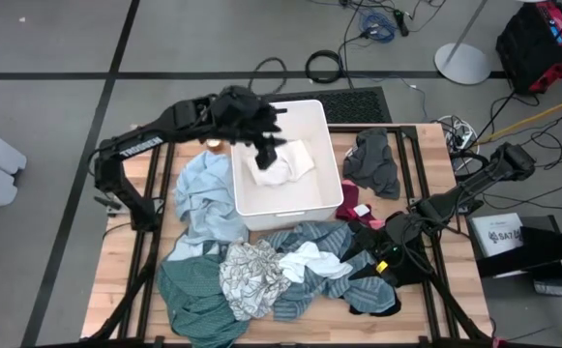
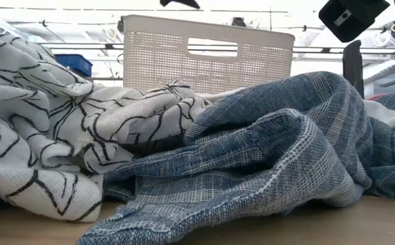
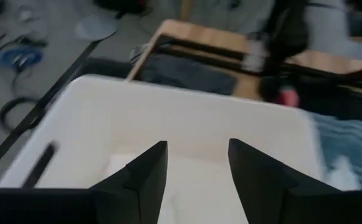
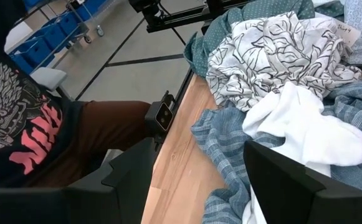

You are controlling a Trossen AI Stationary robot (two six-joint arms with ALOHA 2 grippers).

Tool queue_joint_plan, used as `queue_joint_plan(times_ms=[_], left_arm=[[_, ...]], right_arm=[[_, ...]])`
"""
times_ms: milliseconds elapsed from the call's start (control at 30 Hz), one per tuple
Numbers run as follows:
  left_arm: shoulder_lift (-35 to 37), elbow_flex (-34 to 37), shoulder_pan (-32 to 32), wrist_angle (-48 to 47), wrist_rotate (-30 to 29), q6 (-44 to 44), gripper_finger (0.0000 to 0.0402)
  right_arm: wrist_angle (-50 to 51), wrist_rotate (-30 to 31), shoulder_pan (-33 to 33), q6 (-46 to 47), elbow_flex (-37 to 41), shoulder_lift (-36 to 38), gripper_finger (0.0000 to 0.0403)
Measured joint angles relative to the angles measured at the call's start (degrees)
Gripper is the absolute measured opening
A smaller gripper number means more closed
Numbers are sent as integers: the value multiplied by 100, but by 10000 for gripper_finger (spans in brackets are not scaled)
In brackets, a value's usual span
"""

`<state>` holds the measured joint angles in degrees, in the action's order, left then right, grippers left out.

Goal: Sort clothes
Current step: Put the white sock into the white laundry bin

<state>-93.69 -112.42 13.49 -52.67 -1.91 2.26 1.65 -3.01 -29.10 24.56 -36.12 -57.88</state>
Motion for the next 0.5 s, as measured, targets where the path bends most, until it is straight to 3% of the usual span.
queue_joint_plan(times_ms=[167,333,500], left_arm=[[0,-3,-918,155,-116,30,180],[0,38,-1982,216,-1049,52,180],[-26,534,-2808,640,-1855,596,180]], right_arm=[[0,2,0,-24,0,1,235],[2,0,0,-42,0,1,235],[6,25,0,-42,0,1,235]])
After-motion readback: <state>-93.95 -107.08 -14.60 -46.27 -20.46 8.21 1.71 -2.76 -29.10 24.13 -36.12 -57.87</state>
